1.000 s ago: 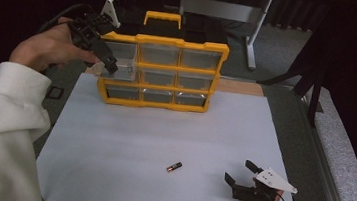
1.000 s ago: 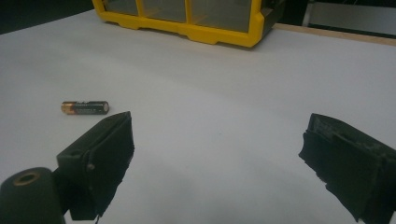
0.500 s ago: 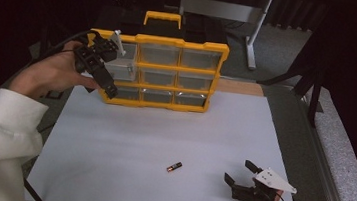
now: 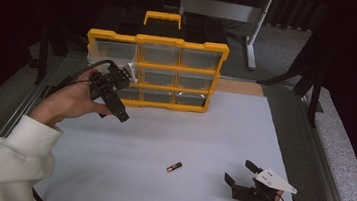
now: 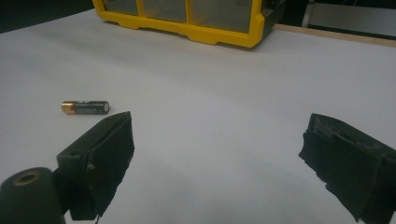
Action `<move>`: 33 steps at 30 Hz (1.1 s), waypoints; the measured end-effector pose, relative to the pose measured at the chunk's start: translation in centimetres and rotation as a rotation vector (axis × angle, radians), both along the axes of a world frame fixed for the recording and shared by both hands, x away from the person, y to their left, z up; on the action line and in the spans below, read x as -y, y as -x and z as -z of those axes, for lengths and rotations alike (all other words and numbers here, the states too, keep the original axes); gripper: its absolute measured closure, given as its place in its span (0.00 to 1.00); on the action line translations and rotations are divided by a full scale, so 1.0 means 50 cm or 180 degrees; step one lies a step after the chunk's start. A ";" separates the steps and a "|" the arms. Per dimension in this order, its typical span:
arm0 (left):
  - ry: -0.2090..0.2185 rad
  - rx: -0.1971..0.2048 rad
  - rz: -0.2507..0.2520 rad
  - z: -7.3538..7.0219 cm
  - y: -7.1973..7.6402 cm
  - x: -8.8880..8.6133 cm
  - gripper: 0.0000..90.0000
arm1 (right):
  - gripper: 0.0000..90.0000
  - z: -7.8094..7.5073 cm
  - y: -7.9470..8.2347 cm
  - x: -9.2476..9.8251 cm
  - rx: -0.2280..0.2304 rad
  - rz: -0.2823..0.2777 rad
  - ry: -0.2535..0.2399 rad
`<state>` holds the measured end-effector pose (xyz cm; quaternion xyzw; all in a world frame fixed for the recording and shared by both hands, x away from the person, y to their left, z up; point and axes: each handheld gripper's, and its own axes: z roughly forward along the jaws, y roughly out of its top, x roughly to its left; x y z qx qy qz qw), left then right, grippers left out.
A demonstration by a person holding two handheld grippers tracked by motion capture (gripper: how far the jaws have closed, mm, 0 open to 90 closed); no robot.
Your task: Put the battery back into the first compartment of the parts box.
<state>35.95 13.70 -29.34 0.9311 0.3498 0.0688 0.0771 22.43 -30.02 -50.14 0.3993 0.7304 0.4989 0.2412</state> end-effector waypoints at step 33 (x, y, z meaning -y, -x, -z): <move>0.0159 0.0012 0.0212 0.157 0.047 0.107 0.02 | 0.10 -0.001 0.000 0.000 0.0011 -0.0006 0.0013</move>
